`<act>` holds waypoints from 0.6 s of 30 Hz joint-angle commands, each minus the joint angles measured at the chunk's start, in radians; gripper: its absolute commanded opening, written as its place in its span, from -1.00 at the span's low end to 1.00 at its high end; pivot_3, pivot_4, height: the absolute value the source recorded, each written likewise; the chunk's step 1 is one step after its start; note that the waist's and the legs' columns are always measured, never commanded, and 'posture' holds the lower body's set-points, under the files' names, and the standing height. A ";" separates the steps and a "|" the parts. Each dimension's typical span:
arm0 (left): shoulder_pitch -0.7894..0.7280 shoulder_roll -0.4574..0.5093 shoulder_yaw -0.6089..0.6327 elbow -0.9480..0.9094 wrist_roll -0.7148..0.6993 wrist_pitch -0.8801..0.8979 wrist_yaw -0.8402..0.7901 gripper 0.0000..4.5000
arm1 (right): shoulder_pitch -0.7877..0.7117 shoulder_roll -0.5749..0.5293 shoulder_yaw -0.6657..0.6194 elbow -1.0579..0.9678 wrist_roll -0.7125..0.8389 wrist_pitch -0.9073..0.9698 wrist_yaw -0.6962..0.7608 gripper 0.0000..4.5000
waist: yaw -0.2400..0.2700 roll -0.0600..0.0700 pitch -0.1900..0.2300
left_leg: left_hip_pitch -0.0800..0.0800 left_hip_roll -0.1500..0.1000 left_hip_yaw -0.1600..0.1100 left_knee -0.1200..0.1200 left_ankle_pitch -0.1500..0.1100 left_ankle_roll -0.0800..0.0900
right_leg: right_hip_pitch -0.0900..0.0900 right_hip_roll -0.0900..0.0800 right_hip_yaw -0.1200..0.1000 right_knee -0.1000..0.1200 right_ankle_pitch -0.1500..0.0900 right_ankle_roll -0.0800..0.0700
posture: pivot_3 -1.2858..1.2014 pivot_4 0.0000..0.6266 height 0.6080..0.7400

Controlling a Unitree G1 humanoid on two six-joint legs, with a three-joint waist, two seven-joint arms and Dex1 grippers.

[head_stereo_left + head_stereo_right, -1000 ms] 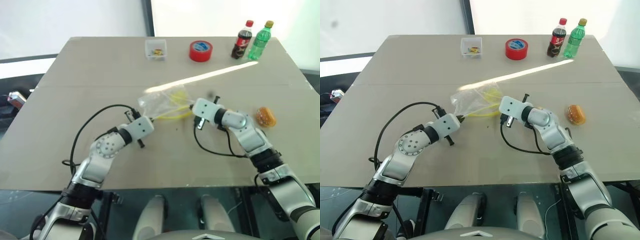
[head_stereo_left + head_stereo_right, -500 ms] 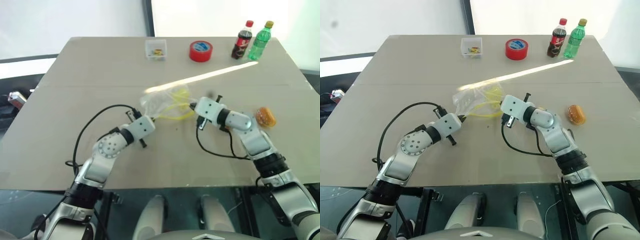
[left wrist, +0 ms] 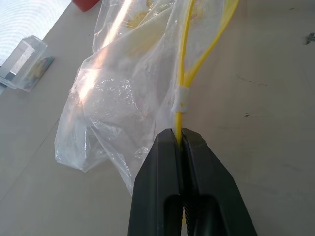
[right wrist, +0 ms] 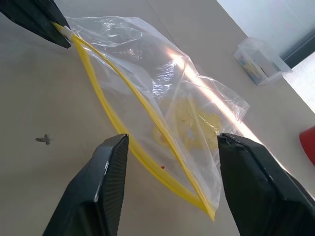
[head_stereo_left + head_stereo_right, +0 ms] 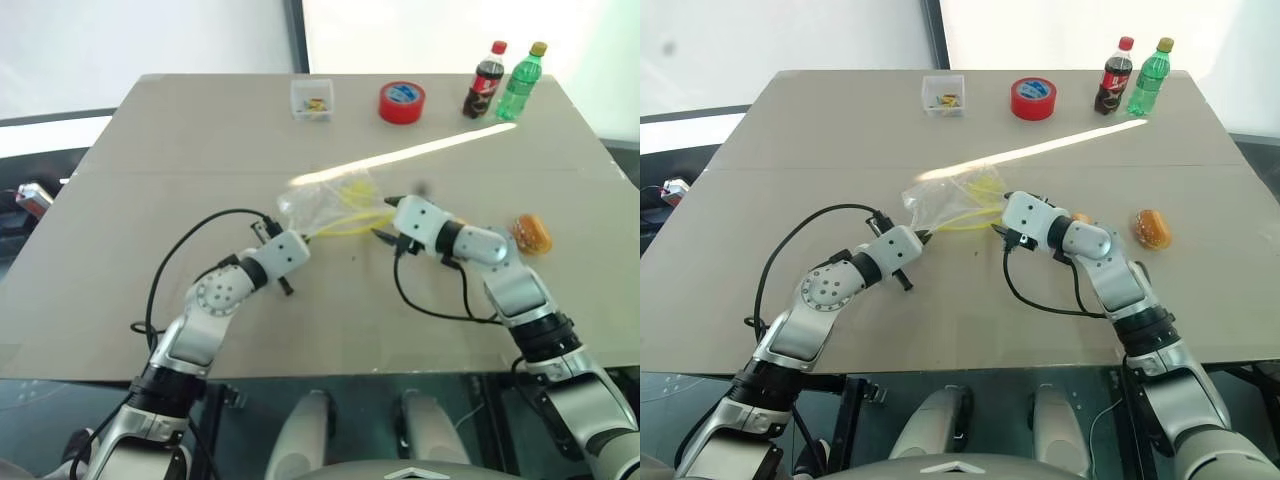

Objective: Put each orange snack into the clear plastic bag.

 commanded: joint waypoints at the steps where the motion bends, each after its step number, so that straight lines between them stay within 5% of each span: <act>1: 0.002 -0.007 0.020 -0.025 -0.014 0.003 0.003 -1.00 | -0.012 0.010 0.012 0.016 -0.008 -0.038 -0.005 0.01 | 0.000 0.000 0.000 | 0.000 0.000 0.000 0.000 0.000 0.000 | 0.000 0.000 0.000 0.000 0.000 0.000 | 0.03 -0.52 1.00; 5: -0.001 -0.011 0.020 -0.033 -0.013 0.009 0.004 -1.00 | -0.034 0.032 0.015 0.085 -0.021 -0.055 -0.031 -0.92 | 0.000 0.000 0.000 | 0.000 0.000 0.000 0.000 0.000 0.000 | 0.000 0.000 0.000 0.000 0.000 0.000 | 0.03 -0.52 1.00; 18: -0.018 -0.031 -0.012 -0.085 -0.012 0.014 -0.030 -1.00 | -0.187 0.147 0.038 0.403 -0.082 -0.180 -0.136 -0.97 | -0.002 0.000 0.000 | 0.000 0.000 0.000 0.000 0.000 0.000 | 0.000 0.000 0.000 0.000 0.000 0.000 | 0.03 -0.52 1.00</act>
